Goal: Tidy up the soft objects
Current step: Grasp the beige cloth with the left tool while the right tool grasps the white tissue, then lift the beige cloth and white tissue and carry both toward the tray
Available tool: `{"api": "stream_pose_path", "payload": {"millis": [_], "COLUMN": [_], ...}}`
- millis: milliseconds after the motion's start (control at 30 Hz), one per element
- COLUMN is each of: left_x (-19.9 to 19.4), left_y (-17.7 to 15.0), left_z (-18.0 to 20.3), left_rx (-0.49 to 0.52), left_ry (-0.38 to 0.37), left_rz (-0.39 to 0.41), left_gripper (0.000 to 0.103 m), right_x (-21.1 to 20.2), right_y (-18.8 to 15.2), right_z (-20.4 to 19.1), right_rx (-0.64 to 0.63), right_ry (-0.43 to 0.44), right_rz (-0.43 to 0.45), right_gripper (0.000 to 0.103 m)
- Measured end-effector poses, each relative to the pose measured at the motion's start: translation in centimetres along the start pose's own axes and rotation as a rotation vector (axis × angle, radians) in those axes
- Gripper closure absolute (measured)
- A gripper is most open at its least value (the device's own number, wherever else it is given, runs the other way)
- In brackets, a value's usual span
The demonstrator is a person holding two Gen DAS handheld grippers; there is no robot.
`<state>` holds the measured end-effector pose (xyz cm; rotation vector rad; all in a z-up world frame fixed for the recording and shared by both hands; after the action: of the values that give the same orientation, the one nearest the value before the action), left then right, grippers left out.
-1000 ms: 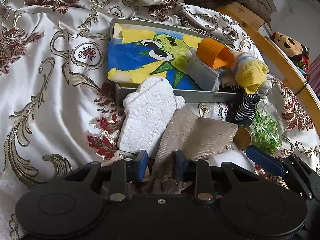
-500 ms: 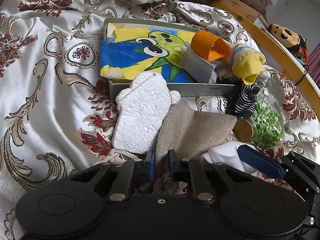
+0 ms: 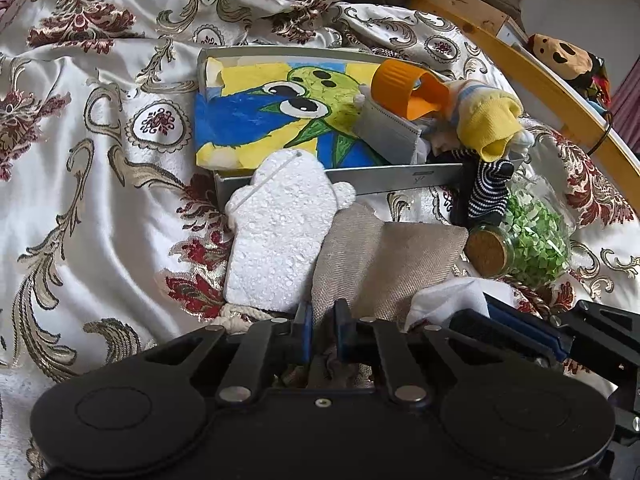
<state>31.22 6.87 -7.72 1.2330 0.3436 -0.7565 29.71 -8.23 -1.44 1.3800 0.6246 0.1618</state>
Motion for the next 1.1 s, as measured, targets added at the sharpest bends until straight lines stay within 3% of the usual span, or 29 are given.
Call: {"api": "stream_pose_path", "payload": {"millis": [567,1100], "left_x": [-4.1,-8.5], "left_y": [2.6,3.8], "left_z": [2.0,4.5], "left_rx": [0.052,0.087], "left_ry": [0.000,-0.029], "left_rz": [0.095,0.180], "left_gripper": [0.093,0.093], "right_x": [-2.9,-7.0], "right_y": [1.4,2.5], "right_z": [0.4,3.1], "right_rx": [-0.093,-0.074], "right_ry": [-0.109,-0.223], "right_rz": [0.118,0.192], "right_gripper": [0.103,0.103]}}
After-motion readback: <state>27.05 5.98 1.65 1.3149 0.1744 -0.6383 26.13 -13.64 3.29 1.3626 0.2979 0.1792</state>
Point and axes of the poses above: each gripper's, at about its wrist camera, not at the fingertips, and x roughly the way its jaws point, z to its right, y to its top, the point moved 4 cm from there along x, roughly the way its jaws point, and after that the axes turned 9 degrees about z, right-handed, at the moved point
